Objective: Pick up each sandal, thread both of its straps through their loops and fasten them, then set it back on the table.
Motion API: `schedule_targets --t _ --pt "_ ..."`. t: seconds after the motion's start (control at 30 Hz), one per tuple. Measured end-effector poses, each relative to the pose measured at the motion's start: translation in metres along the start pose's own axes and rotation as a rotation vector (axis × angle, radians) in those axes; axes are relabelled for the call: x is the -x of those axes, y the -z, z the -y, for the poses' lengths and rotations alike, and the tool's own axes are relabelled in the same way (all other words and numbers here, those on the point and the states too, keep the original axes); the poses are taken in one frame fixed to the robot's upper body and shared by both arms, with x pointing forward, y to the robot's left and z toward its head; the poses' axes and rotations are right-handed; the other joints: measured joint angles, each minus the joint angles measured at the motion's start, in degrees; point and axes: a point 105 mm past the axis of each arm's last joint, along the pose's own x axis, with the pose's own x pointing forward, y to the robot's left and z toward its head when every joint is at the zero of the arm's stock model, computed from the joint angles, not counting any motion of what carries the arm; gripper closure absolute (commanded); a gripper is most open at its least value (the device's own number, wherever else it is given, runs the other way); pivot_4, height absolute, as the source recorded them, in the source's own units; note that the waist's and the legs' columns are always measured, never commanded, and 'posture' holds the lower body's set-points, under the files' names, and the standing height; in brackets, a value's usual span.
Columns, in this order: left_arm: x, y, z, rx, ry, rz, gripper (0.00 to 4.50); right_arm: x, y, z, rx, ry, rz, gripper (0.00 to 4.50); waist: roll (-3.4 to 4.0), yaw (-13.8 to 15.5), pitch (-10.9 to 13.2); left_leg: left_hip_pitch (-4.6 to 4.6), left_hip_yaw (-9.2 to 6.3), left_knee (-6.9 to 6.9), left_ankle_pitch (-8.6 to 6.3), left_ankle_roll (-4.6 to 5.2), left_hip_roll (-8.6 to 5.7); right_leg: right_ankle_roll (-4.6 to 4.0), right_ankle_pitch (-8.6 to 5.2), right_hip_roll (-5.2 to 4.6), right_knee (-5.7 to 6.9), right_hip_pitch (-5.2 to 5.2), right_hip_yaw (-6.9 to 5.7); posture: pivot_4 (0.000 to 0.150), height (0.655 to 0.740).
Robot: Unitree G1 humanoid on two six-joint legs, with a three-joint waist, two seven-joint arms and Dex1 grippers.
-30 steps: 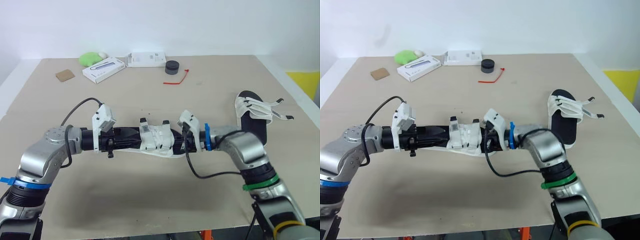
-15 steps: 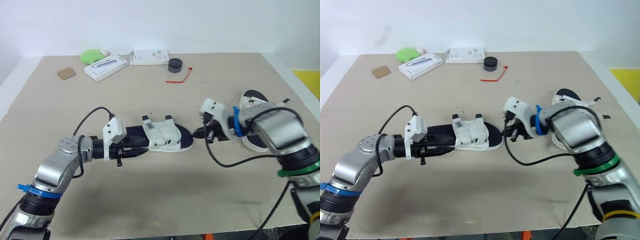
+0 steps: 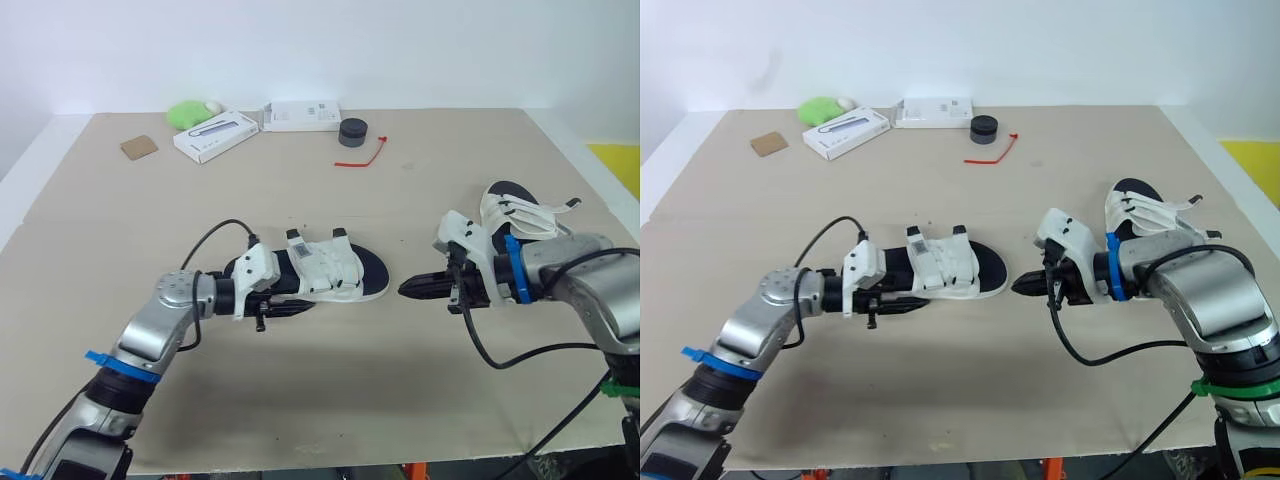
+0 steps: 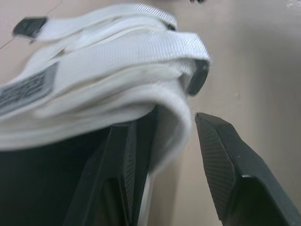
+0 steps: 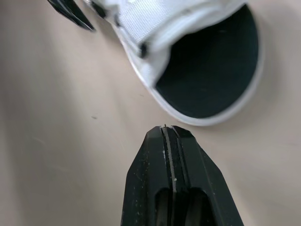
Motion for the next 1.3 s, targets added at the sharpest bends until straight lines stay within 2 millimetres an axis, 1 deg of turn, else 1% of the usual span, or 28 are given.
schedule_targets --t 0.03,0.07,0.1,0.17,0.33,0.43,0.5,0.53,0.6,0.63,0.67,0.7,0.77,0.8,0.87,0.97,1.07,1.17,1.2,1.23,1.27,1.3 --pt "-0.004 -0.001 0.0 -0.002 0.011 0.004 3.0 0.0 0.001 -0.001 -0.01 0.007 0.01 4.5 0.0 0.1 0.0 -0.01 -0.02 0.0 0.03 0.04 0.0 0.03 0.02 0.01 0.0 0.0 -0.02 0.15 0.74" --pt "-0.009 -0.002 -0.001 -0.004 0.025 0.013 3.03 0.0 0.002 -0.002 -0.019 0.014 0.02 4.5 0.0 0.3 0.0 -0.01 -0.03 0.0 0.06 0.09 -0.03 0.05 0.03 -0.01 0.0 0.02 -0.02 0.15 0.74" --pt "-0.01 -0.002 -0.001 -0.008 0.036 0.015 3.67 -0.002 0.002 -0.003 -0.028 0.014 0.026 4.5 0.0 0.3 0.0 -0.01 -0.03 0.01 0.07 0.09 -0.03 0.08 0.05 -0.01 0.0 0.01 -0.02 0.15 0.74" --pt "-0.011 -0.001 -0.003 -0.018 0.039 0.018 4.43 -0.003 0.004 -0.005 -0.055 0.021 0.045 4.5 0.0 0.2 0.0 -0.01 -0.02 0.02 0.08 0.1 -0.03 0.1 0.07 -0.01 0.0 0.02 0.0 0.15 0.74" --pt "-0.01 0.0 -0.005 -0.024 0.048 0.025 4.43 -0.002 -0.001 -0.012 -0.072 0.012 0.117 4.5 0.01 0.2 0.0 0.02 -0.05 0.01 0.13 0.18 -0.03 0.04 0.11 0.0 0.07 0.02 -0.02 0.15 0.74" --pt "-0.009 0.002 -0.012 -0.007 0.013 0.027 4.43 -0.001 -0.004 -0.018 -0.061 0.007 0.196 4.5 0.01 0.1 0.0 0.04 -0.05 0.03 0.18 0.23 -0.03 0.12 0.15 0.0 0.09 0.05 -0.02 0.15 0.74" --pt "-0.008 0.002 -0.02 0.013 -0.041 0.034 4.43 0.0 -0.006 -0.02 -0.045 0.017 0.235 4.5 0.01 0.1 0.0 0.05 -0.05 0.05 0.25 0.33 -0.03 0.19 0.21 0.01 0.09 0.06 -0.01 0.15 0.74" --pt "-0.006 0.001 -0.029 0.035 -0.108 0.033 4.43 0.002 -0.008 -0.02 -0.042 0.028 0.281 4.5 0.01 0.0 0.0 0.05 -0.05 0.05 0.31 0.43 -0.03 0.21 0.29 0.02 0.09 0.05 -0.01 0.15 0.74" --pt "-0.004 0.001 -0.036 0.048 -0.162 0.032 4.43 0.003 -0.01 -0.02 -0.042 0.029 0.315 4.5 0.0 0.0 0.0 0.05 -0.05 0.06 0.37 0.52 -0.03 0.23 0.37 0.03 0.09 0.05 -0.01 0.15 0.74" --pt "0.0 0.002 -0.045 0.062 -0.221 0.024 4.43 0.004 -0.012 -0.02 -0.043 0.03 0.341 4.5 0.01 -0.1 0.0 0.06 -0.05 0.05 0.42 0.61 -0.03 0.23 0.43 0.03 0.09 0.05 0.0 0.15 0.74" --pt "0.019 0.003 -0.081 0.107 -0.495 -0.015 4.43 0.009 -0.021 -0.021 -0.043 0.041 0.452 4.5 -0.03 -0.2 0.0 0.08 -0.08 0.05 0.61 0.9 -0.02 0.26 0.67 0.09 0.09 0.05 0.0 0.15 0.74" --pt "0.025 0.003 -0.088 0.112 -0.547 -0.023 4.43 0.01 -0.023 -0.021 -0.04 0.042 0.465 4.5 -0.03 -0.3 0.0 0.08 -0.08 0.05 0.65 0.96 -0.03 0.27 0.72 0.09 0.09 0.04 0.01 0.15 0.74" --pt "0.057 0.01 -0.115 0.181 -0.818 -0.067 4.43 0.015 -0.03 -0.022 -0.03 0.06 0.55 4.5 -0.03 -0.6 0.0 0.12 -0.08 0.04 0.73 1.06 -0.02 0.27 0.83 0.09 0.09 0.04 0.01 0.15 0.74" --pt "0.072 0.013 -0.123 0.215 -0.919 -0.08 4.43 0.016 -0.032 -0.021 -0.03 0.071 0.582 4.5 -0.03 -0.7 0.0 0.12 -0.07 0.03 0.8 0.98 -0.02 0.3 0.88 0.09 0.09 0.04 0.01 0.15 0.74" --pt "0.087 0.018 -0.131 0.27 -1.047 -0.091 4.43 0.018 -0.038 -0.02 -0.024 0.096 0.644 4.5 -0.04 -0.6 0.0 0.1 -0.08 0.02 0.91 0.8 -0.04 0.34 0.93 0.07 0.09 0.07 0.01 0.15 0.74" --pt "0.092 0.019 -0.136 0.318 -1.158 -0.097 4.43 0.02 -0.046 -0.02 -0.01 0.115 0.741 4.5 -0.05 -0.2 0.0 0.08 -0.11 0.02 0.97 0.69 -0.1 0.39 0.97 0.04 0.09 0.07 0.02 0.15 0.74" --pt "0.098 0.02 -0.137 0.335 -1.222 -0.107 4.43 0.02 -0.045 -0.022 0.0 0.121 0.754 4.5 -0.05 -0.1 0.0 0.09 -0.1 0.01 0.98 0.67 -0.1 0.38 0.98 0.04 0.09 0.07 0.02 0.15 0.74" --pt "0.098 0.022 -0.135 0.352 -1.247 -0.108 3.66 0.015 -0.044 -0.023 0.005 0.114 0.745 4.5 -0.04 -0.1 0.0 0.13 -0.1 -0.03 0.99 0.66 -0.09 0.34 1.01 0.05 0.1 0.07 0.02 0.15 0.74" --pt "0.097 0.026 -0.133 0.381 -1.254 -0.107 2.92 0.008 -0.041 -0.023 0.002 0.106 0.718 4.5 -0.04 -0.1 0.0 0.14 -0.11 -0.04 1.08 0.53 -0.09 0.34 1.03 0.05 0.11 0.07 0.02 0.15 0.74" --pt "0.098 0.026 -0.133 0.383 -1.257 -0.106 2.72 0.007 -0.04 -0.023 -0.001 0.104 0.714 4.5 -0.04 -0.1 0.0 0.13 -0.11 -0.04 1.09 0.5 -0.09 0.35 1.04 0.05 0.1 0.07 0.02 0.15 0.74" --pt "0.098 0.026 -0.133 0.383 -1.258 -0.106 2.25 0.006 -0.04 -0.023 -0.002 0.103 0.713 4.5 -0.04 -0.1 0.0 0.13 -0.11 -0.04 1.1 0.49 -0.09 0.36 1.06 0.05 0.1 0.07 0.02 0.15 0.74" --pt "0.099 0.026 -0.133 0.394 -1.266 -0.104 2.05 0.004 -0.039 -0.022 -0.003 0.104 0.704 4.5 -0.04 -0.1 0.0 0.13 -0.11 -0.04 1.13 0.44 -0.09 0.37 1.08 0.04 0.1 0.07 0.03 0.15 0.74"
